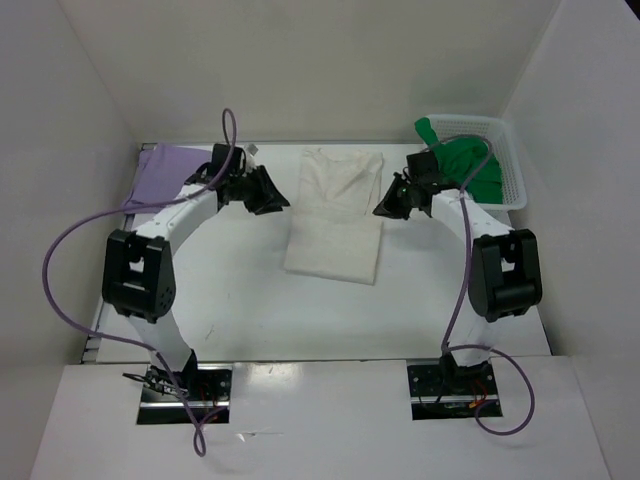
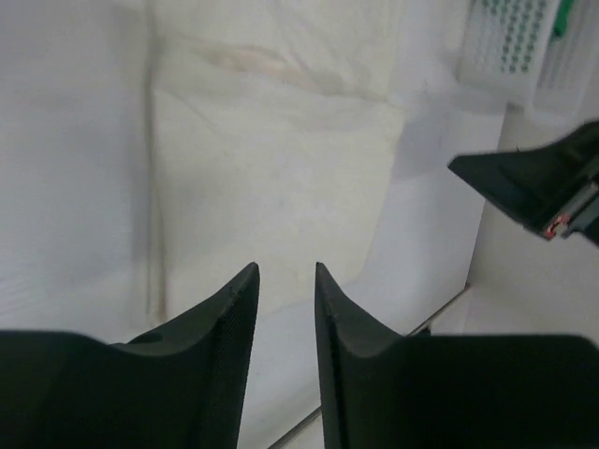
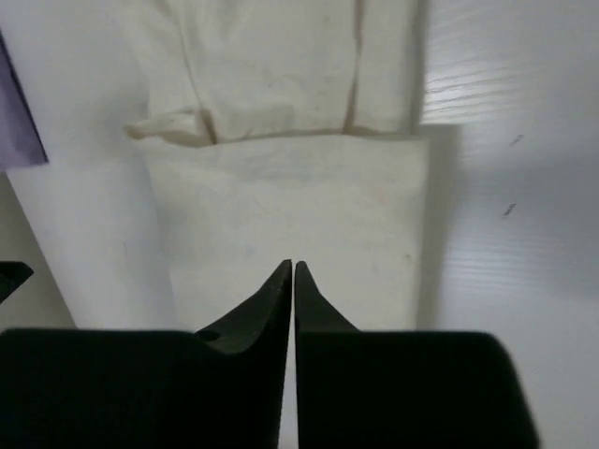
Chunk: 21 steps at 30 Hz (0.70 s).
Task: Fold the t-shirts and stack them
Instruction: Fold the folded rectangular tshirt in 1/3 of the way
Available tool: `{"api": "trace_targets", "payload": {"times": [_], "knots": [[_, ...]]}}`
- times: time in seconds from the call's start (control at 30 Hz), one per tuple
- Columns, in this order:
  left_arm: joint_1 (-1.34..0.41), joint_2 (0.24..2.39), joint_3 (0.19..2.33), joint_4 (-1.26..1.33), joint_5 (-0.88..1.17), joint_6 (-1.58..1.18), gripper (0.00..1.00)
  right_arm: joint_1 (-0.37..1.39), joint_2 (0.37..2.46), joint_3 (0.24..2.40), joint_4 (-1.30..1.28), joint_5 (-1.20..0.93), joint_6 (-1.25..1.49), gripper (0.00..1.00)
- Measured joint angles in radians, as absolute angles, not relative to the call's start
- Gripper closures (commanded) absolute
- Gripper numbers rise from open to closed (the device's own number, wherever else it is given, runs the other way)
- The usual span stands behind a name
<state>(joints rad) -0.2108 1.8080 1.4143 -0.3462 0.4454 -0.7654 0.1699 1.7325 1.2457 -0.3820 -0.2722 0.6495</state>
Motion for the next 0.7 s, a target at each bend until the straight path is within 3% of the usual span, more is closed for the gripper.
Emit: {"api": "trace_targets", "payload": {"times": [0.07,0.27,0.5,0.6,0.63,0.7], "knots": [[-0.254,1.730,1.305,-0.294,0.467,-0.768,0.68,0.231,1.718,1.252,-0.385,-0.260,0.646,1.00],[-0.348,1.715,1.031,-0.257,0.503,-0.789,0.68,0.424,1.740,1.243,-0.366,-0.285,0.670,1.00],[-0.328,1.778,0.977,-0.242,0.496,-0.791,0.68,0.403,1.639,0.982,-0.320,-0.257,0.752,1.00],[-0.324,1.800,0.963,-0.237,0.495,-0.789,0.62,0.398,1.638,0.884,-0.317,-0.243,0.779,1.00],[-0.324,1.800,0.959,-0.242,0.494,-0.789,0.61,0.398,1.638,0.856,-0.317,-0.239,0.790,0.98],[-0.318,1.800,0.958,-0.249,0.498,-0.791,0.55,0.397,1.635,0.822,-0.316,-0.240,0.814,0.85]]}}
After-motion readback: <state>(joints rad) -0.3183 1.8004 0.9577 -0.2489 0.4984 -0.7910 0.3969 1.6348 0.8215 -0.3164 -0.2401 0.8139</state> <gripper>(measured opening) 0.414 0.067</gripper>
